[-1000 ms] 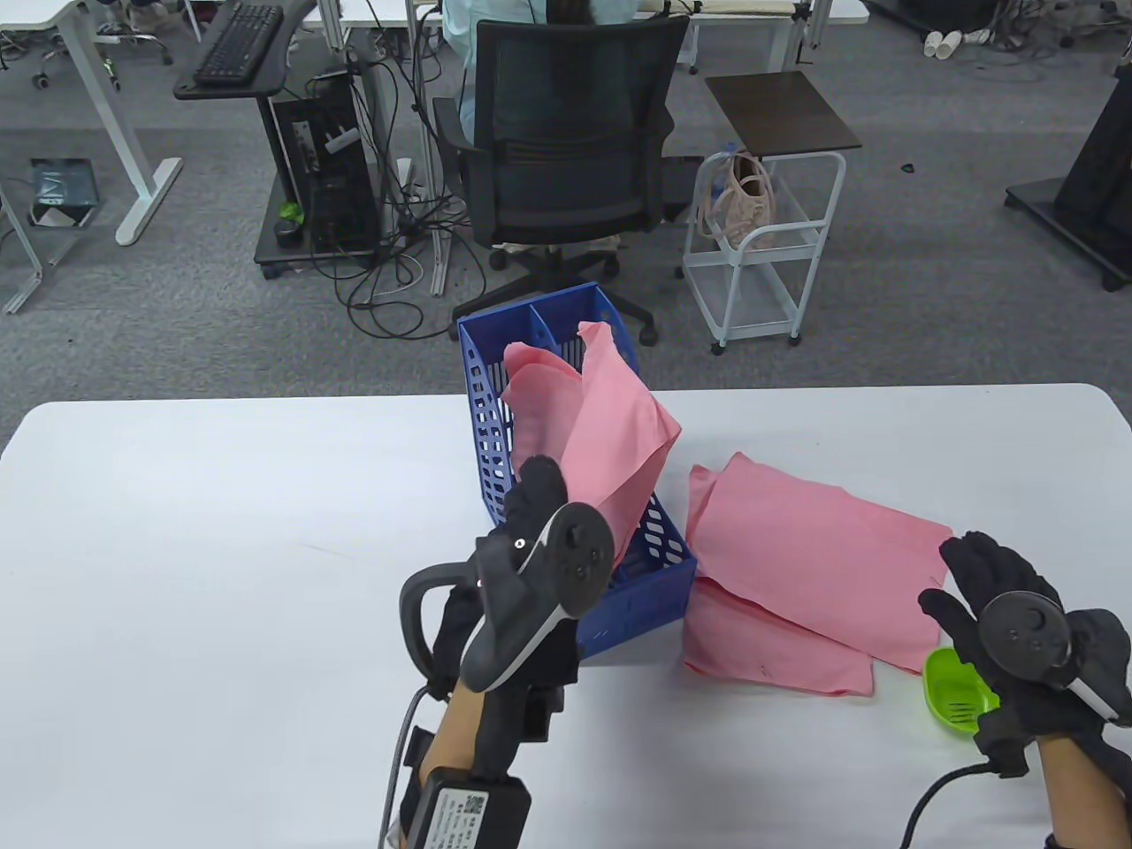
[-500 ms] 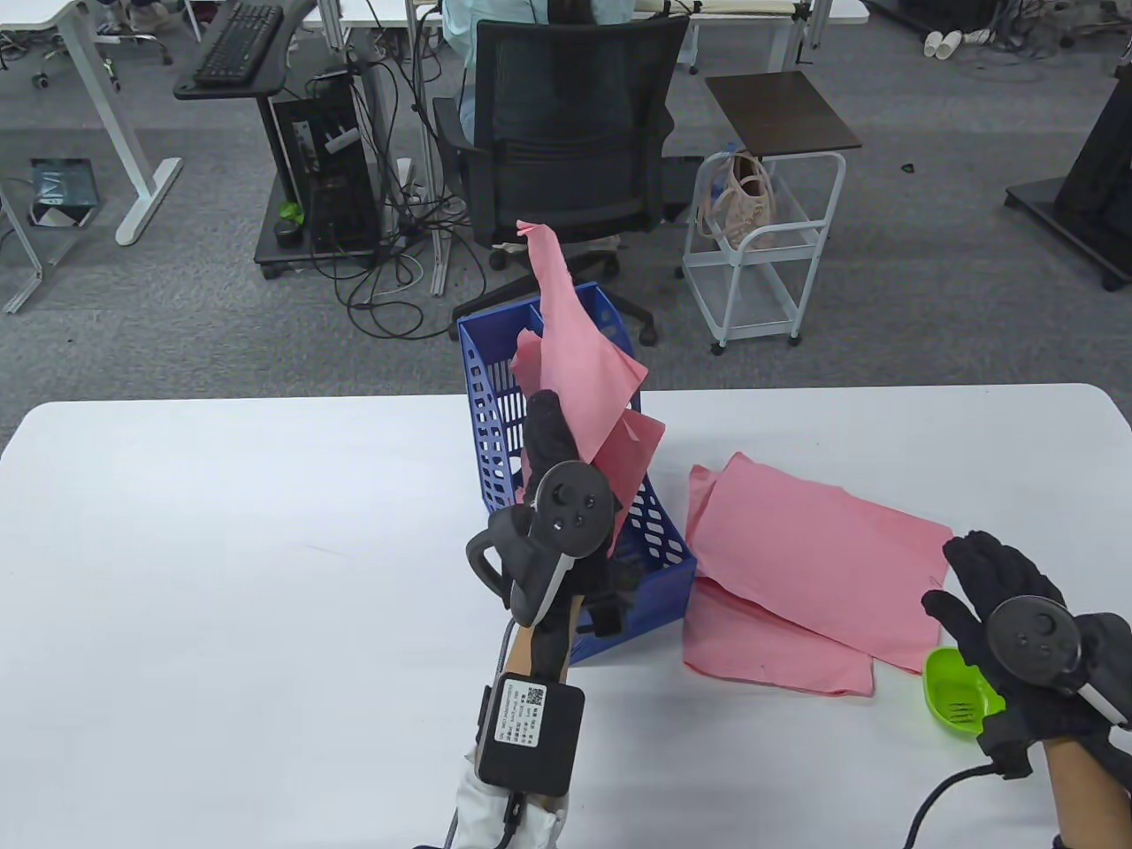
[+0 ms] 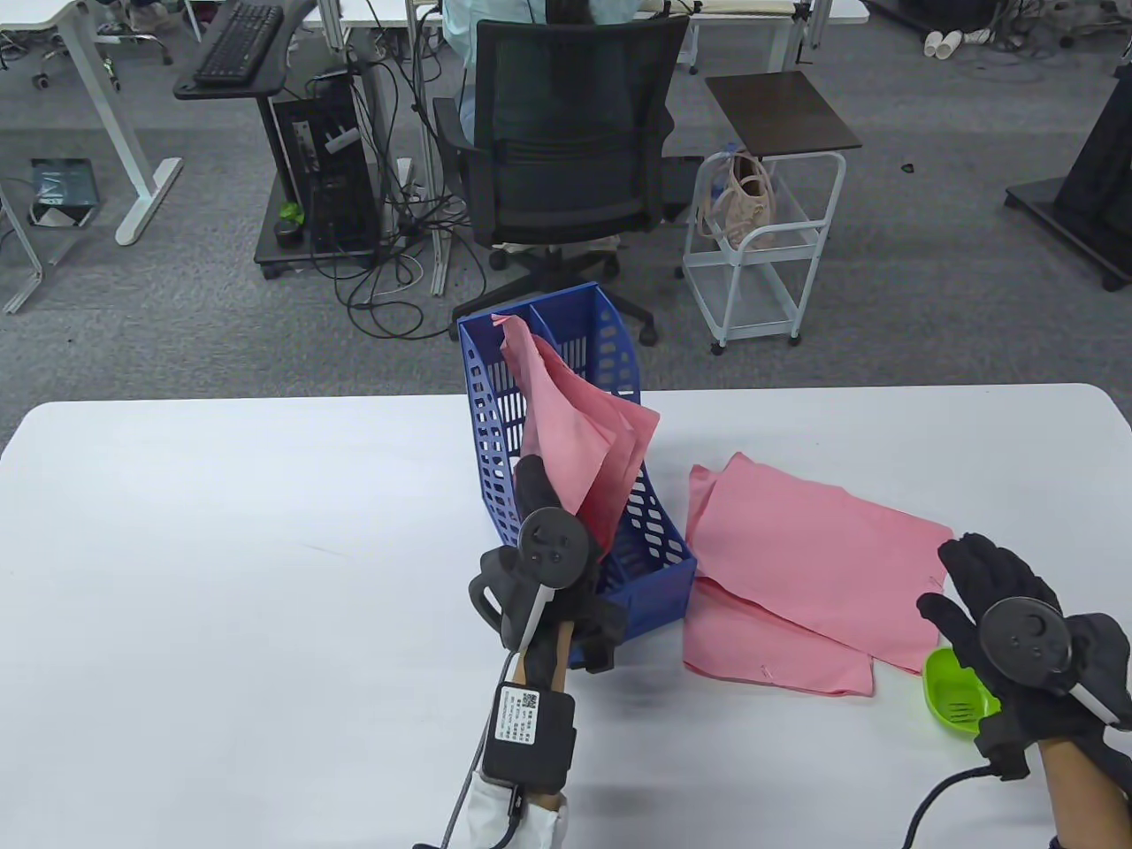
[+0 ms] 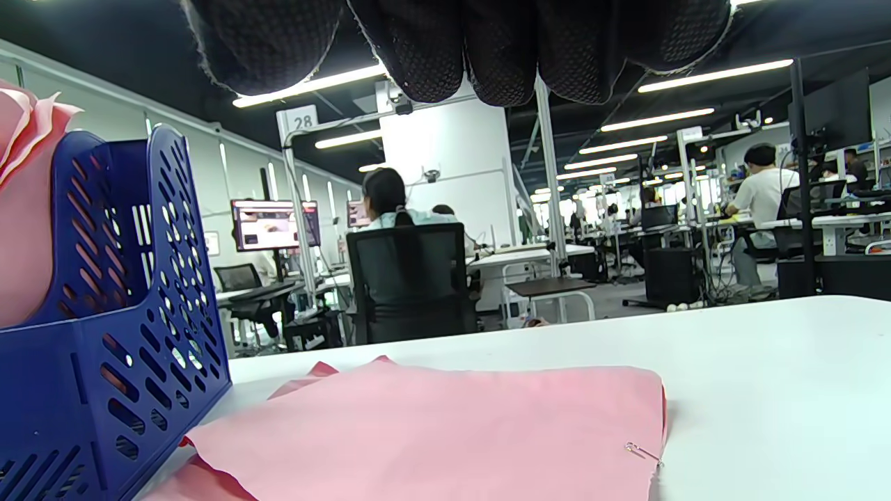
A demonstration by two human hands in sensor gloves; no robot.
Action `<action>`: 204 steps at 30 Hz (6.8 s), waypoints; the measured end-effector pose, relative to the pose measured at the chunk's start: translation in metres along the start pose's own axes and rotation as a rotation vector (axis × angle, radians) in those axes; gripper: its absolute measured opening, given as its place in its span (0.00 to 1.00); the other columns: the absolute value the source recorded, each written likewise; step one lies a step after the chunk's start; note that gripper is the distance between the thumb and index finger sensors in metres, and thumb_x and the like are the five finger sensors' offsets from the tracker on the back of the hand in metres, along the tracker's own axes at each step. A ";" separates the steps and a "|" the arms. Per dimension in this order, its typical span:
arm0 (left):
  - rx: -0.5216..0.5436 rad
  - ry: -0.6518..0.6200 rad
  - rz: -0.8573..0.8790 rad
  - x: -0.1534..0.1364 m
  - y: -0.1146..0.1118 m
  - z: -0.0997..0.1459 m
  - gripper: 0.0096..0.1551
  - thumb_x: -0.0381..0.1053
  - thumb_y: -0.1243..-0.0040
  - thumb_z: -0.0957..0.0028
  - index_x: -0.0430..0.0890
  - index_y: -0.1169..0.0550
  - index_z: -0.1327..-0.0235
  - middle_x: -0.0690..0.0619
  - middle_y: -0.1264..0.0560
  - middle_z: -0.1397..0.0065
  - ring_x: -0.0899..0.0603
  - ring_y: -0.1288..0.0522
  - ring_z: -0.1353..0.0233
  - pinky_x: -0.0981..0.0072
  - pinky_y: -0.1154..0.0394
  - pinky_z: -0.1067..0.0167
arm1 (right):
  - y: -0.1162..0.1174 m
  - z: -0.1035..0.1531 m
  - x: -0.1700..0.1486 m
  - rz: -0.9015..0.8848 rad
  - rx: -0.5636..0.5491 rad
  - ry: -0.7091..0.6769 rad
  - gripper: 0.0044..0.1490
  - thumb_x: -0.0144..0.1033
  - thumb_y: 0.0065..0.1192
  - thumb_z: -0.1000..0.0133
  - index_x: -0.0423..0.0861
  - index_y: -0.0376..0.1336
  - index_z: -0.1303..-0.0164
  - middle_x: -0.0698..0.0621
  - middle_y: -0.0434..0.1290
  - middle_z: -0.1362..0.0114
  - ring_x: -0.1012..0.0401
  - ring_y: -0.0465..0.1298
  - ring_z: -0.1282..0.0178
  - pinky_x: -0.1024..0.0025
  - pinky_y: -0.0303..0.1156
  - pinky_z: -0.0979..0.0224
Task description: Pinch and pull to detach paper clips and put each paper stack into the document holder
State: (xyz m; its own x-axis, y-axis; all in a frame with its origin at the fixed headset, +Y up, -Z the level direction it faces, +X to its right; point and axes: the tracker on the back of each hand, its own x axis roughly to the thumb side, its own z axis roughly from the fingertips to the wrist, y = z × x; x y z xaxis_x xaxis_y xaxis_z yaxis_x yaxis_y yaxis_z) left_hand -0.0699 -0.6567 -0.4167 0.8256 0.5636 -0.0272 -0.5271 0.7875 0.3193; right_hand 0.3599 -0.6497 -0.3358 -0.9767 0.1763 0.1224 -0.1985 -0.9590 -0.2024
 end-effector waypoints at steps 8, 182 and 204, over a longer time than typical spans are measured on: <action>-0.109 0.031 -0.092 -0.003 -0.001 -0.004 0.43 0.43 0.54 0.36 0.30 0.56 0.18 0.29 0.45 0.19 0.30 0.33 0.22 0.49 0.29 0.28 | 0.001 0.000 0.001 0.004 0.010 0.003 0.43 0.51 0.46 0.36 0.40 0.48 0.14 0.31 0.51 0.11 0.33 0.55 0.15 0.37 0.53 0.17; -0.499 -0.501 0.069 -0.010 0.114 0.083 0.22 0.49 0.46 0.39 0.47 0.21 0.35 0.45 0.16 0.40 0.41 0.13 0.45 0.52 0.19 0.45 | -0.088 0.001 0.213 0.009 -0.510 -0.675 0.37 0.52 0.53 0.38 0.47 0.57 0.21 0.40 0.65 0.18 0.44 0.71 0.24 0.52 0.67 0.23; -0.527 -0.550 -0.099 0.008 0.102 0.093 0.22 0.49 0.46 0.41 0.48 0.19 0.37 0.47 0.15 0.42 0.43 0.13 0.47 0.53 0.18 0.46 | -0.077 -0.003 0.208 -0.054 -0.226 -0.709 0.19 0.47 0.61 0.42 0.55 0.70 0.43 0.53 0.81 0.39 0.56 0.83 0.46 0.65 0.77 0.39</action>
State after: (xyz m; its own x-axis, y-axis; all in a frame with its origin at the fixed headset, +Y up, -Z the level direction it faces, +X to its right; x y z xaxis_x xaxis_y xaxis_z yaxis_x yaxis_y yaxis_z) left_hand -0.0986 -0.5948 -0.2966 0.7827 0.3879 0.4868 -0.3582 0.9203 -0.1573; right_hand 0.1716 -0.5384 -0.2973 -0.6932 -0.0366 0.7199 -0.3317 -0.8705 -0.3636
